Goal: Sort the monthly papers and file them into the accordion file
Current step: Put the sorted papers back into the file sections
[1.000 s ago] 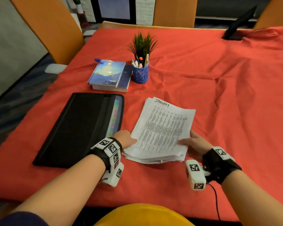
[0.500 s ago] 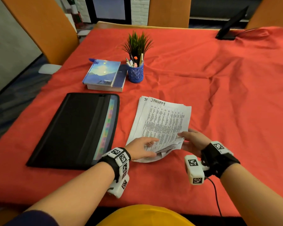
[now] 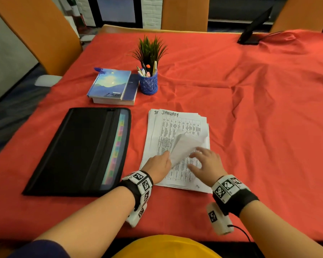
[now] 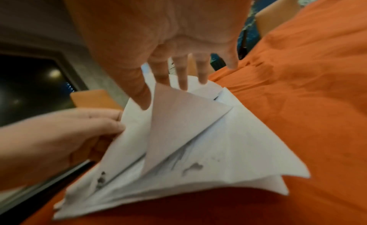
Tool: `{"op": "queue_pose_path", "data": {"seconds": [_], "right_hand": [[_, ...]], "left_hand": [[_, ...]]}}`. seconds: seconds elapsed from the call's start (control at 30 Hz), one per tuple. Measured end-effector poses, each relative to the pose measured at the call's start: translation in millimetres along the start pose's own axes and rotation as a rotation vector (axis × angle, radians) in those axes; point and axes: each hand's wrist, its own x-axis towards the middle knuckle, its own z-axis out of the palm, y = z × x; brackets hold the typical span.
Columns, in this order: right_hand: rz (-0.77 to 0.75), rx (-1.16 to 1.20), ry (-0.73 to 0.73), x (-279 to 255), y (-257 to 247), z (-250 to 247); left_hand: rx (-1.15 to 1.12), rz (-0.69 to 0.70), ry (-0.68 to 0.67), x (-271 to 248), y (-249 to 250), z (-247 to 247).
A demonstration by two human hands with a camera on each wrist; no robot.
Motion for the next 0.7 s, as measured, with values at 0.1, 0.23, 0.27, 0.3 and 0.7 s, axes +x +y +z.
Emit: {"op": "queue_pose_path", "data": {"seconds": [0.1,0.23,0.27,0.3,0.7], "right_hand": [[0.066,-0.169,-0.264,-7,1,-2],[0.226,0.165,-0.262,-10,37,-9],[0.295,0.313,-0.198,-6,47,-9],[0.371,0.462,-0.111,1,55,-9],[0.629,0.457,-0.090,55,27,-5]], "left_hand": [[0.025,0.028,-0.009,-3,2,-4],[0.213,0.188,-0.047,-16,10,-2],[0.263,0.218,-0.091,-19,11,1],[0.307,0.234,-0.141,-22,12,6],[0.184,-0.713,0.068,-6,-84,-60]]}}
